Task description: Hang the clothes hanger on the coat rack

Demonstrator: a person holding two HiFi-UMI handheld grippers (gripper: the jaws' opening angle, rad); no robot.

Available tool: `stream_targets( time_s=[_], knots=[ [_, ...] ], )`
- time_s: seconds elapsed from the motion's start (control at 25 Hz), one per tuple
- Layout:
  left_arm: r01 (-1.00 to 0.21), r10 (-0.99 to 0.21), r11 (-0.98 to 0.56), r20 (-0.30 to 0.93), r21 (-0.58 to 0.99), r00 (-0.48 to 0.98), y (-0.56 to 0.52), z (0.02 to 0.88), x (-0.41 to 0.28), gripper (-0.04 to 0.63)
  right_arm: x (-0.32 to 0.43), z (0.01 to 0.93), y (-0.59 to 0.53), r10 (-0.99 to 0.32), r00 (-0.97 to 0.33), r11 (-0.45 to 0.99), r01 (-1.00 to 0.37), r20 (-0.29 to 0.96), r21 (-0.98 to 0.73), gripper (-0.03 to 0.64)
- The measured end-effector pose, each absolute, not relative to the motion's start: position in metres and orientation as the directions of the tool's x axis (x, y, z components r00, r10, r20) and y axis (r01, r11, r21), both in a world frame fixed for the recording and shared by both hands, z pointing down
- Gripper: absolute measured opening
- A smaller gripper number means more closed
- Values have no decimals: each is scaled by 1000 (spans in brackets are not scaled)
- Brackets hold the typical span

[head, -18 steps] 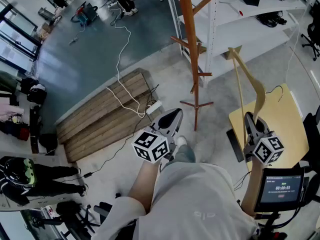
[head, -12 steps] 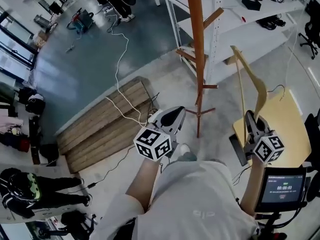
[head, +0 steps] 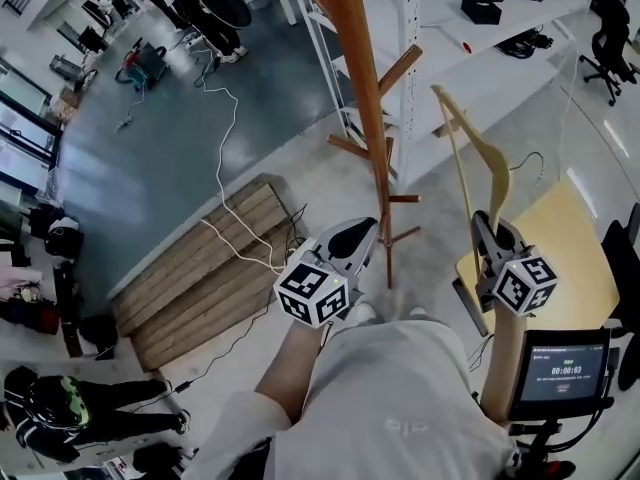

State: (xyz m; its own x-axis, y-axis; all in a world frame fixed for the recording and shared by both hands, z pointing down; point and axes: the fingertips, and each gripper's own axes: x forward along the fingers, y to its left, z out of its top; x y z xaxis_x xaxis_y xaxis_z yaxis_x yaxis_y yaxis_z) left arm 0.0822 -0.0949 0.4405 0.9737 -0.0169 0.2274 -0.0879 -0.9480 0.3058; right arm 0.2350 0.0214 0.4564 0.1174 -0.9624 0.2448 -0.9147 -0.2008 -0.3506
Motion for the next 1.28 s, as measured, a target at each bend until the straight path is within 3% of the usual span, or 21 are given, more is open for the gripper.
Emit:
stream_targets(
  time_s=[0.32, 1.28],
  knots=[
    [-115, -69, -956, 172, 271, 983, -105, 413, 78, 8, 237, 434, -8, -969, 59, -134, -941, 240, -312, 11],
    [-412, -388, -869, 139, 273, 911, -161, 398, 25, 8, 216, 388, -154, -937, -250, 187, -948, 245, -256, 11]
  ],
)
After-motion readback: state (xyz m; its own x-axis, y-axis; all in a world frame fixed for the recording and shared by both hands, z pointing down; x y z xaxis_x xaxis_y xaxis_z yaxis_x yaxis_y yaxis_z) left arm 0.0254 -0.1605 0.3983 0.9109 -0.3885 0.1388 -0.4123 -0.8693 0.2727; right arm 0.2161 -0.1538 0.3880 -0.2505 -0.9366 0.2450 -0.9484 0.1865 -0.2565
